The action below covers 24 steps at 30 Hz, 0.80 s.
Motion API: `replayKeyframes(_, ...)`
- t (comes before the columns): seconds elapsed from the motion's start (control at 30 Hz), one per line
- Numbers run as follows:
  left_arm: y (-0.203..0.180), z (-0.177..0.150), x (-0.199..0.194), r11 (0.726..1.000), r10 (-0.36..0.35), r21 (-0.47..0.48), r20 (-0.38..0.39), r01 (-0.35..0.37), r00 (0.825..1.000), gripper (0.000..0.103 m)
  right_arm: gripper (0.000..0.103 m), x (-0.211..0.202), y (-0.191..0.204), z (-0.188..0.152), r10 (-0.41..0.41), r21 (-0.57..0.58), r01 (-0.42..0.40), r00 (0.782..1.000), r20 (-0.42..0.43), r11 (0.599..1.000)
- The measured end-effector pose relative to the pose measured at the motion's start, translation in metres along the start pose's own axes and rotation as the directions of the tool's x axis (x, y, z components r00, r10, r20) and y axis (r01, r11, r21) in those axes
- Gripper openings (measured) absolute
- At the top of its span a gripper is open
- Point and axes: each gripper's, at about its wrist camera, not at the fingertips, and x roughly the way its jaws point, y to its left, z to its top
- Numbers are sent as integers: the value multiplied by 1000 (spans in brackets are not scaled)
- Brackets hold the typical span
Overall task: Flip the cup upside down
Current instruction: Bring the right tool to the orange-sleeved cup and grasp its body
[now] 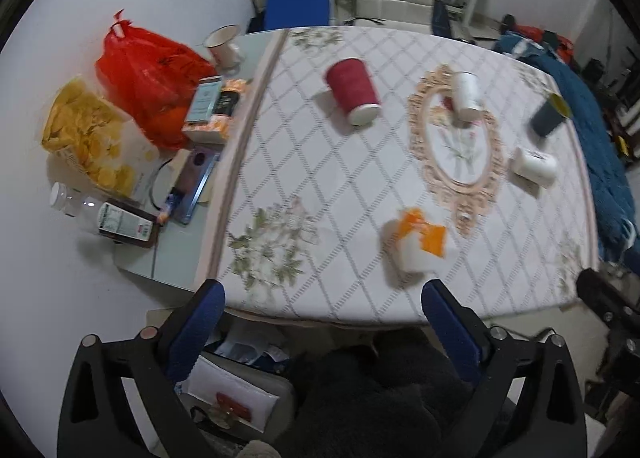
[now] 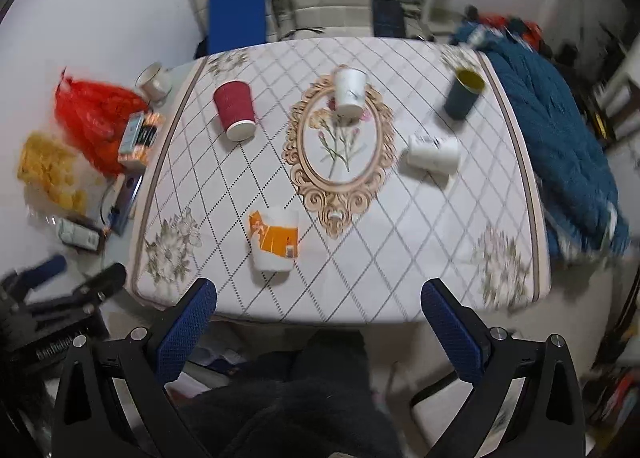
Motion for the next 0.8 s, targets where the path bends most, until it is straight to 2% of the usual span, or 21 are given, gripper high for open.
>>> replayKeyframes(0.07,10,3,13,999,14,-29,-16,-14,1000,101,103,12,9,11,-10,-109,11,1000,9,994)
replayKeyframes(0.13,20,4,29,997,26,-68,-39,-28,999,101,103,30,26,22,-45,-272,45,999,6,961)
replayKeyframes(0.2,28,5,45,994,38,-100,-65,-45,997,101,103,48,47,29,-88,-456,87,996,17,886)
replayKeyframes(0.27,35,4,61,988,51,-139,-92,-64,994,101,103,71,70,29,-148,-645,136,988,36,752)
replayKeyframes(0.3,37,3,68,986,52,-154,-105,-68,993,101,103,85,84,25,-179,-754,161,982,58,637)
replayKeyframes(0.33,40,2,78,982,51,-173,-127,-73,991,101,103,93,94,20,-194,-816,175,978,79,551)
replayKeyframes(0.37,42,1,85,979,47,-189,-142,-74,989,101,103,104,103,14,-213,-876,192,971,106,442)
replayKeyframes(0.4,45,-1,94,974,44,-210,-164,-79,985,101,103,115,112,7,-231,-925,205,964,133,322)
replayKeyframes(0.43,46,-2,100,971,42,-226,-177,-82,983,101,103,127,120,-4,-240,-963,209,956,165,170)
replayKeyframes(0.47,48,-3,106,966,39,-244,-190,-85,981,101,103,138,126,-16,-235,-977,213,951,203,19)
replayKeyframes(0.5,50,-5,114,959,36,-270,-205,-92,978,101,103,144,128,-26,-218,-971,218,947,234,-99)
replayKeyframes(0.53,51,-6,119,953,32,-287,-215,-95,976,101,103,154,129,-41,-184,-939,222,944,275,-264)
replayKeyframes(0.6,54,-9,131,939,23,-328,-237,-102,971,101,103,172,124,-64,-124,-827,219,937,325,-517)
replayKeyframes(0.63,56,-10,137,931,20,-350,-249,-109,968,101,102,181,119,-73,-97,-757,209,937,337,-619)
replayKeyframes(0.7,59,-15,150,912,9,-392,-273,-120,962,101,102,198,108,-86,-46,-595,174,941,335,-785)
replayKeyframes(0.8,61,-22,166,886,-1,-442,-306,-141,952,101,101,218,90,-99,31,-363,158,943,331,-918)
